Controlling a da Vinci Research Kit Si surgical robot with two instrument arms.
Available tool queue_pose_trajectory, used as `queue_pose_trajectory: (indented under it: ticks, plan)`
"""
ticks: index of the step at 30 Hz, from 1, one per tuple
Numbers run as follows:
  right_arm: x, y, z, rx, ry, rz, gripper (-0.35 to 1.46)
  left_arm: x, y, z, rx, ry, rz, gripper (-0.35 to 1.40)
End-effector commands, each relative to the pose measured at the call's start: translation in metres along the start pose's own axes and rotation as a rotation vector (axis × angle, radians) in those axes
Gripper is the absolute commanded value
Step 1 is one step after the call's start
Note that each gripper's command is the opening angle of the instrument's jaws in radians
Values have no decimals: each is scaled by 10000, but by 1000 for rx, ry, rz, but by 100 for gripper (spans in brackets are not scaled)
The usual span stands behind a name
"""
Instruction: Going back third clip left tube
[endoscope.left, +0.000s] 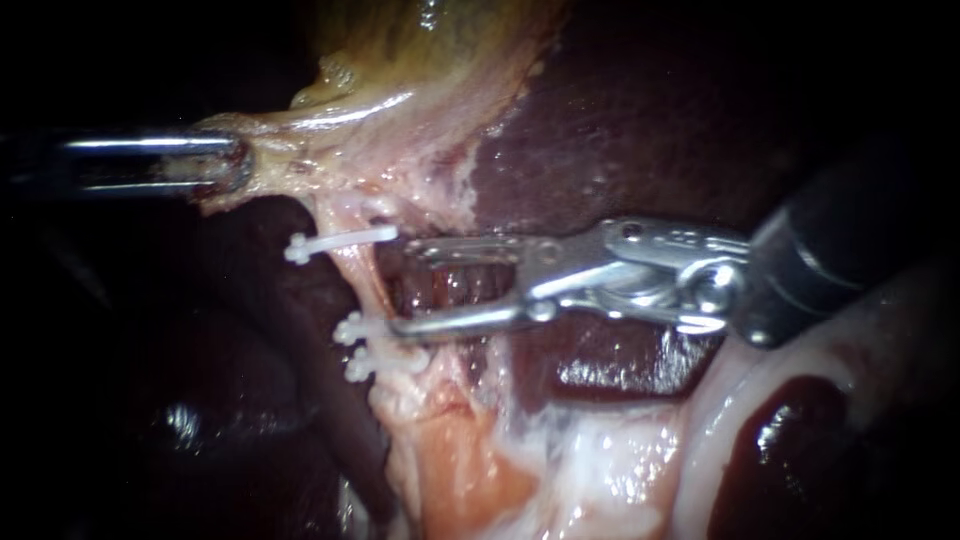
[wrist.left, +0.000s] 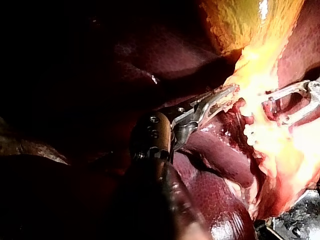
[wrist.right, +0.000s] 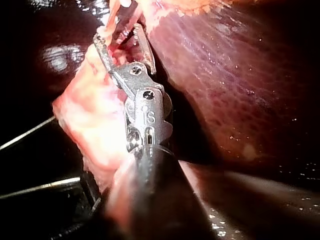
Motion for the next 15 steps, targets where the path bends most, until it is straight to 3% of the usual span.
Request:
queue_pose_trajectory:
  ticks: [1, 5, 15]
  plan:
    - [-1, -4, -9, 3, -1, -11, 50, 0, 0, 0, 0, 0, 0, -35]
    - [-9, -20, -48, -13, -4, -85, 50, 0, 0, 0, 0, 0, 0, -35]
    - [-15, -16, -91, -18, -8, -155, 50, 0, 0, 1, 0, 0, 0, -35]
